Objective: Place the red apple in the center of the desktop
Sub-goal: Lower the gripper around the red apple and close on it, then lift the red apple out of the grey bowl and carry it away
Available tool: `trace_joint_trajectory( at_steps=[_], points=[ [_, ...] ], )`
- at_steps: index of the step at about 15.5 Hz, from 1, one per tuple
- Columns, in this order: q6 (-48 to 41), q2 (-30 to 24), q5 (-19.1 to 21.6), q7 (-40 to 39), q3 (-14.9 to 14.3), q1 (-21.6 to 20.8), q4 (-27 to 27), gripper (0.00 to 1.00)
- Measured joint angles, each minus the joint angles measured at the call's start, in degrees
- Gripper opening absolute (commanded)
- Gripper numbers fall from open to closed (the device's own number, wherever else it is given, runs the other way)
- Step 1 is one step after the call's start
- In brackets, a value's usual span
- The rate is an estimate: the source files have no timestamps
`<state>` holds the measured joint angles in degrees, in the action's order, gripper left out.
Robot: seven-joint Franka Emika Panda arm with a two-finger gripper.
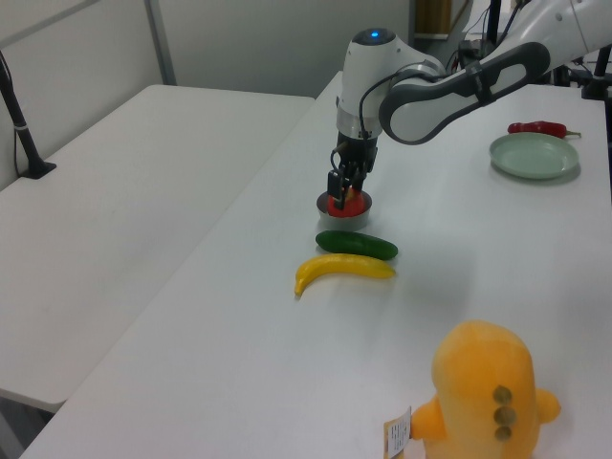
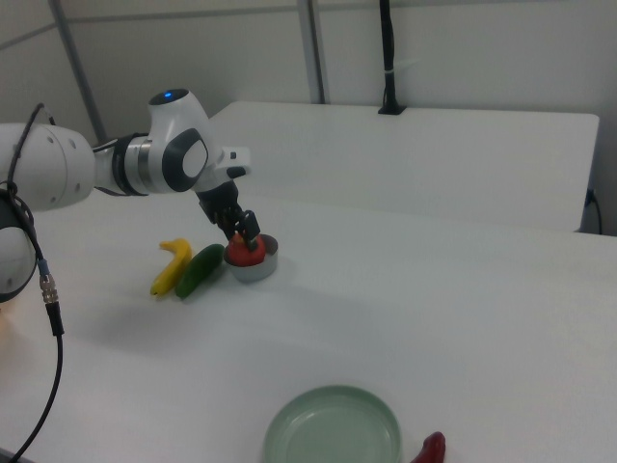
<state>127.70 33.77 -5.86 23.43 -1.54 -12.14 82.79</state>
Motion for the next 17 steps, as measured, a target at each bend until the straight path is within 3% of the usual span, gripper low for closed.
trace_joint_trajectory(
  at_steps=[6,13,17],
  points=[
    [0.1,-7.4,0.7,0.4,-0.2,3.3,0.0,0.39],
    [-2.9,-21.0,0.9,-9.0,0.0,3.8,15.7,0.39],
    [-6.9,-24.2,1.0,-14.6,0.0,3.8,21.7,0.39]
  ],
)
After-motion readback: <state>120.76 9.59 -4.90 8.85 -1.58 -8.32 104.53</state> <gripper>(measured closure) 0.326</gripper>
